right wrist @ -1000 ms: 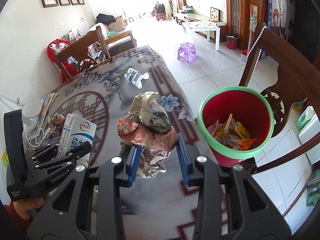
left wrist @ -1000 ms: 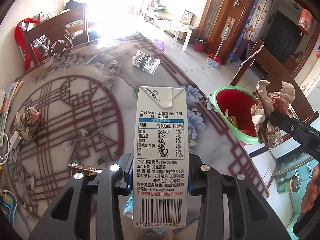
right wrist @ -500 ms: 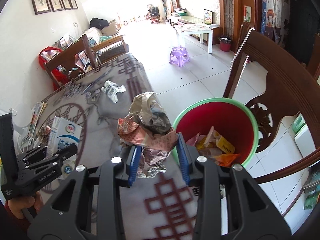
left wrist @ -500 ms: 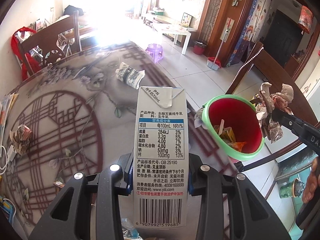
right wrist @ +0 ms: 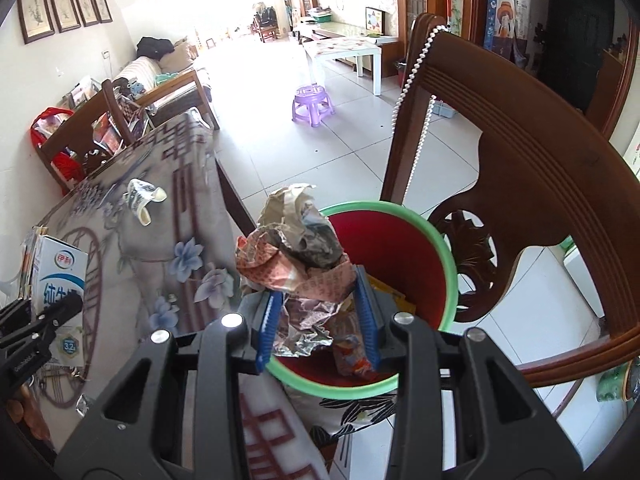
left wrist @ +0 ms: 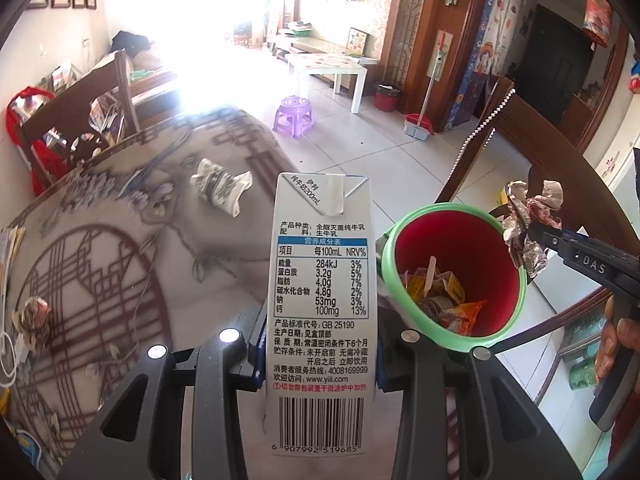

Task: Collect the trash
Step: 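Drop the crumpled paper into the bin with the right gripper while the left drops the carton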

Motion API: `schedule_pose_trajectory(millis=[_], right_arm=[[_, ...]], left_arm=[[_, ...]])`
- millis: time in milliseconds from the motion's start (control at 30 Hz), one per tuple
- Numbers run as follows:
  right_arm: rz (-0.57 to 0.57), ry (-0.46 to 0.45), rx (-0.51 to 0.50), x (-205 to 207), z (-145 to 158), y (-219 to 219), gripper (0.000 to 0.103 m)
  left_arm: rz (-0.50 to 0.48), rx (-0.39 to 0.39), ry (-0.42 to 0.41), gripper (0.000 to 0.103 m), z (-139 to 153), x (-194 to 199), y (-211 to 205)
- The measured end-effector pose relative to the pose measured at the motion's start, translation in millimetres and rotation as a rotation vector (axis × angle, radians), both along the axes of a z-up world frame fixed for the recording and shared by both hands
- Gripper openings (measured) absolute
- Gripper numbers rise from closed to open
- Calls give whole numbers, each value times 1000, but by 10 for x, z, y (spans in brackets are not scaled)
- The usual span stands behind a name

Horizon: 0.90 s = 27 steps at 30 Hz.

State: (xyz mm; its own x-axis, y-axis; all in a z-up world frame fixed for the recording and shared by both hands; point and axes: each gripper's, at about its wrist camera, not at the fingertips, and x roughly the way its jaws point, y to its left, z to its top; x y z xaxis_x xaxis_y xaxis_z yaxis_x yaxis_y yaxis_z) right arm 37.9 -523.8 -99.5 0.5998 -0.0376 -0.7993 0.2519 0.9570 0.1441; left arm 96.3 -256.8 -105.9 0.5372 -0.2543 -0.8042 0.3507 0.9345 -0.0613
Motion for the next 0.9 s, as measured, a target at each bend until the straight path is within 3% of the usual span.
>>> schedule_pose_trajectory(millis=[267,367,500,900], right_arm=[[-10,1,-3,128,-50,-201,38],[-13,0,-3,154,-75,-258,43],[-28,-9,7,144,-78,-321,60],[-128,-40,25,-250,27,-560,73]], left_arm=[[-67,-2,-19,35,59,120,-414],[-93,0,-26,35,77,151,-559],[-123,-8,-15,35,57,193,-758],[-250,-18,35,36,-98,349,-1428]])
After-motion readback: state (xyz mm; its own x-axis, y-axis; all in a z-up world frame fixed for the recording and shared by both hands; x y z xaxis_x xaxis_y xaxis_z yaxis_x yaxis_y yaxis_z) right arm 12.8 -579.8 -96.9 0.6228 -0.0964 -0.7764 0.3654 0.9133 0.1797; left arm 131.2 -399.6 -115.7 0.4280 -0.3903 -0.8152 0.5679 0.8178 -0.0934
